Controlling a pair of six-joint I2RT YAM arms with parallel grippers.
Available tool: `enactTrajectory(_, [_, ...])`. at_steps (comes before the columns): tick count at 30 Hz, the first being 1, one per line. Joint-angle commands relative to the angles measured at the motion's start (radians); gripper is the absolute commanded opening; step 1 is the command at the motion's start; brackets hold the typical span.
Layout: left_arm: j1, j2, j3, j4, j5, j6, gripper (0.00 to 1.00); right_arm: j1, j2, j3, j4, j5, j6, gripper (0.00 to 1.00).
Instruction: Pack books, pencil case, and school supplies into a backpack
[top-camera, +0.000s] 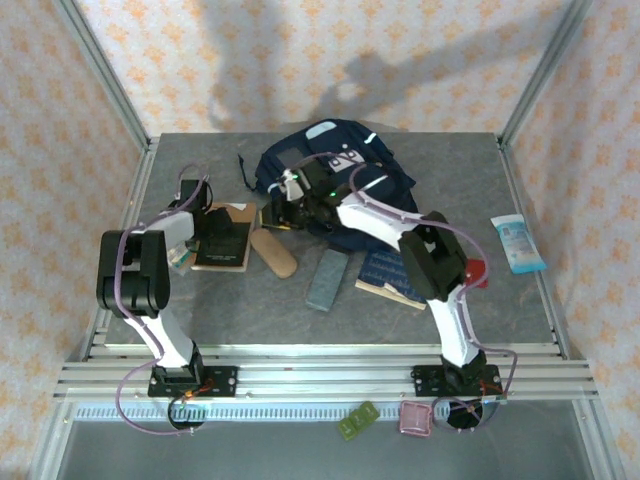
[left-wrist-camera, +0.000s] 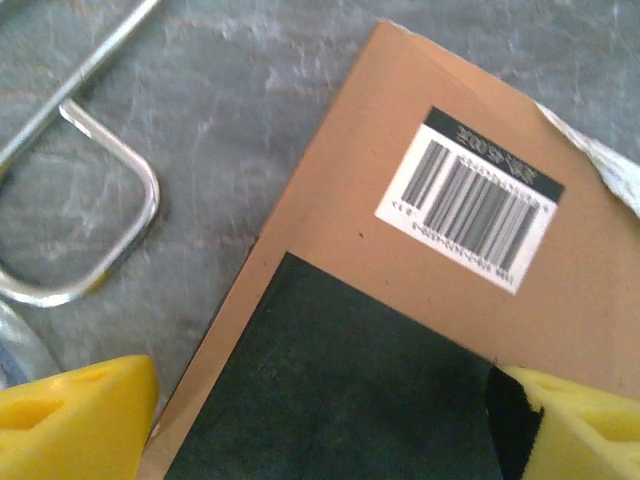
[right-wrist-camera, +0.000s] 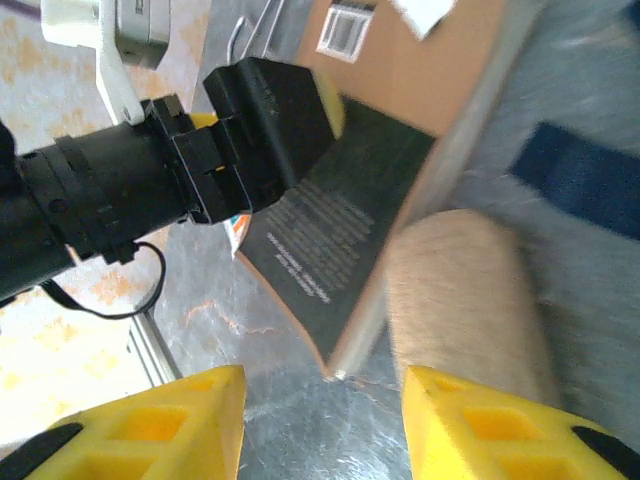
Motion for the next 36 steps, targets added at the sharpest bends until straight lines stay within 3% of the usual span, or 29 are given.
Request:
enactTrajectory(1, [-0.012, -0.048, -0.032, -0.021, 0.041, -0.021, 0.84, 0.042, 0.081, 0.116, -0.128, -0.053, -0.07, 0.43])
enactTrajectory(10, [-0.048, -0.108, -0.123, -0.003, 0.045, -0.052, 0.79, 0.092, 0.228, 0.241, -0.247, -0.032, -0.077, 0.42])
enactTrajectory(17, [-0.056, -0.145, -0.155, 0.012, 0.034, -0.069, 0.79, 0.088, 0.356, 0.443, -0.498, 0.248, -0.006, 0.42])
enactTrajectory(22, [-0.057, -0.18, -0.179, 0.033, 0.026, -0.07, 0.79, 0.079, 0.321, 0.415, -0.495, 0.387, 0.048, 0.42])
enactTrajectory(30, [-0.057, -0.178, -0.222, 0.098, 0.034, -0.091, 0.81, 0.078, 0.422, 0.576, -0.503, 0.358, 0.081, 0.41])
enactTrajectory(36, [-0.057, -0.197, -0.252, 0.143, 0.029, -0.105, 0.84, 0.077, 0.475, 0.592, -0.471, 0.331, 0.104, 0.38])
